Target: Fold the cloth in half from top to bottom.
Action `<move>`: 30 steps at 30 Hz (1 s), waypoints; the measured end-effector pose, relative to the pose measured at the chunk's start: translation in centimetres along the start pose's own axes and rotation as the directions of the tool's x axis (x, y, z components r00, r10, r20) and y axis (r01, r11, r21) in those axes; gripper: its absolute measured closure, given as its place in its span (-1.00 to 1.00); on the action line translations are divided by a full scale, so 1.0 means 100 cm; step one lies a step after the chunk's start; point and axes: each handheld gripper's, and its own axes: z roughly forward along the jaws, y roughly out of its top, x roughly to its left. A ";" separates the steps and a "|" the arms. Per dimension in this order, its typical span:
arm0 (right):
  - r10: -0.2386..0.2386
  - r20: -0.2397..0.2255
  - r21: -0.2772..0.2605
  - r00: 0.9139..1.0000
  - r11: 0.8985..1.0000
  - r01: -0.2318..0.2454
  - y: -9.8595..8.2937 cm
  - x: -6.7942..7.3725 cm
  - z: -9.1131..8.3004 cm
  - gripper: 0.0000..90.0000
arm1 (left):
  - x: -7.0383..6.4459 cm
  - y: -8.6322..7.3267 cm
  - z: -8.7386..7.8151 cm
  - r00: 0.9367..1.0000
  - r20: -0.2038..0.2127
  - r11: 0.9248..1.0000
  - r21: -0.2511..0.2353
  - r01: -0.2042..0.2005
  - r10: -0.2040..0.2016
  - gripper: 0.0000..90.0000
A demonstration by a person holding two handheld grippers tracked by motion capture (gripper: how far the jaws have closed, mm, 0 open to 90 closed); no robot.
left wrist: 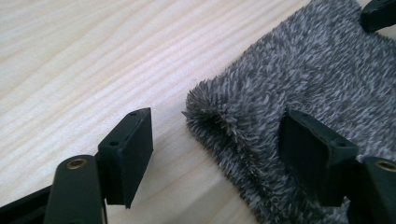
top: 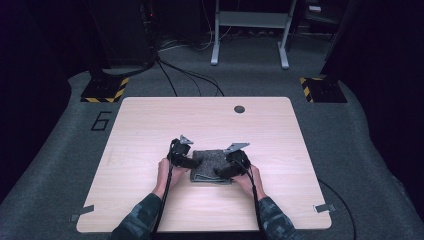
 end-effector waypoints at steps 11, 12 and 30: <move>-0.015 0.035 -0.010 0.999 1.000 0.015 -0.007 0.012 -0.017 -0.72 | -0.033 -0.026 -0.032 0.997 0.023 0.997 -0.025 -0.074 0.075 -0.51; -0.023 0.036 -0.007 0.999 1.000 0.023 -0.008 0.011 -0.016 -0.72 | -0.033 -0.029 -0.032 0.996 0.017 0.996 -0.008 -0.088 0.088 -0.51; -0.017 0.045 -0.009 0.999 1.000 0.018 -0.016 0.008 -0.025 -0.73 | -0.014 -0.041 -0.038 1.000 0.009 0.999 -0.025 -0.020 0.021 -0.62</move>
